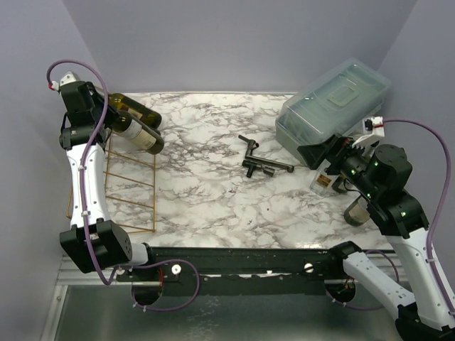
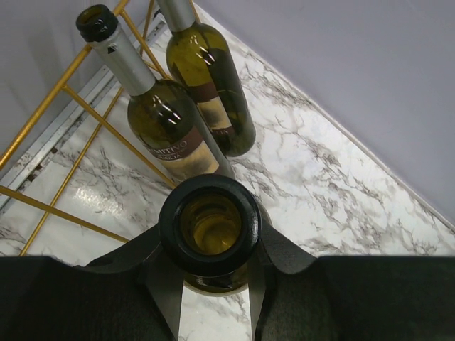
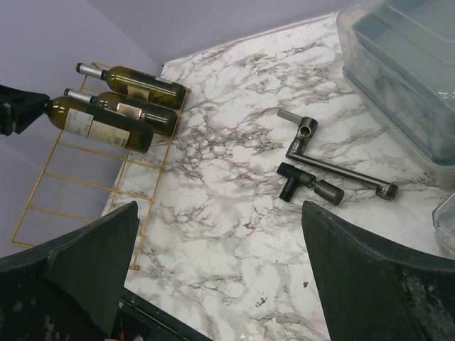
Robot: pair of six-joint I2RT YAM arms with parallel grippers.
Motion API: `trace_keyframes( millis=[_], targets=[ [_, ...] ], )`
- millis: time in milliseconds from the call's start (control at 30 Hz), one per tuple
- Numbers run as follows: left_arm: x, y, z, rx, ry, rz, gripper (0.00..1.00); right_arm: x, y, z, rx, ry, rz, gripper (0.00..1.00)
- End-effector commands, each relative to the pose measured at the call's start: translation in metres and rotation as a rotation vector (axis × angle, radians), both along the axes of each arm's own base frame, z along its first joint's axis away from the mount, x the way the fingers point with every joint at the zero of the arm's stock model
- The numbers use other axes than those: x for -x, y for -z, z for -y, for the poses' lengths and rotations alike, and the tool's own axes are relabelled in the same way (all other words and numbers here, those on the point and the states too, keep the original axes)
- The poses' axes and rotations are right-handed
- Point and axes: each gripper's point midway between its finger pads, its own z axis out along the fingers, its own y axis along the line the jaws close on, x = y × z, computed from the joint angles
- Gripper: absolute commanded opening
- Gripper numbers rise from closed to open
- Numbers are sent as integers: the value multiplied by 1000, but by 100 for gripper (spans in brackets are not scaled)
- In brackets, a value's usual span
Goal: Put the wine bottle on the wine rack
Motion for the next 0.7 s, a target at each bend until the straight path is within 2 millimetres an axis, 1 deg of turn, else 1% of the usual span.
trace_keyframes(
  millis=[0,167,333,433,667],
  targets=[
    [-7,-38,-28,-26,-132,162,0,2,-10,3,27,0,52,100],
    [-6,-25,-39,2,-201,158,0,0,-5,1,29,-8,41,100],
    [4,-13,-52,19,-302,150,0,-3,-4,1,32,0,42,100],
    [7,-7,-55,32,-334,150,0,-3,-4,2,34,3,44,100],
    [3,11,-58,80,-363,135,0,-3,-4,2,30,4,42,100]
  ],
)
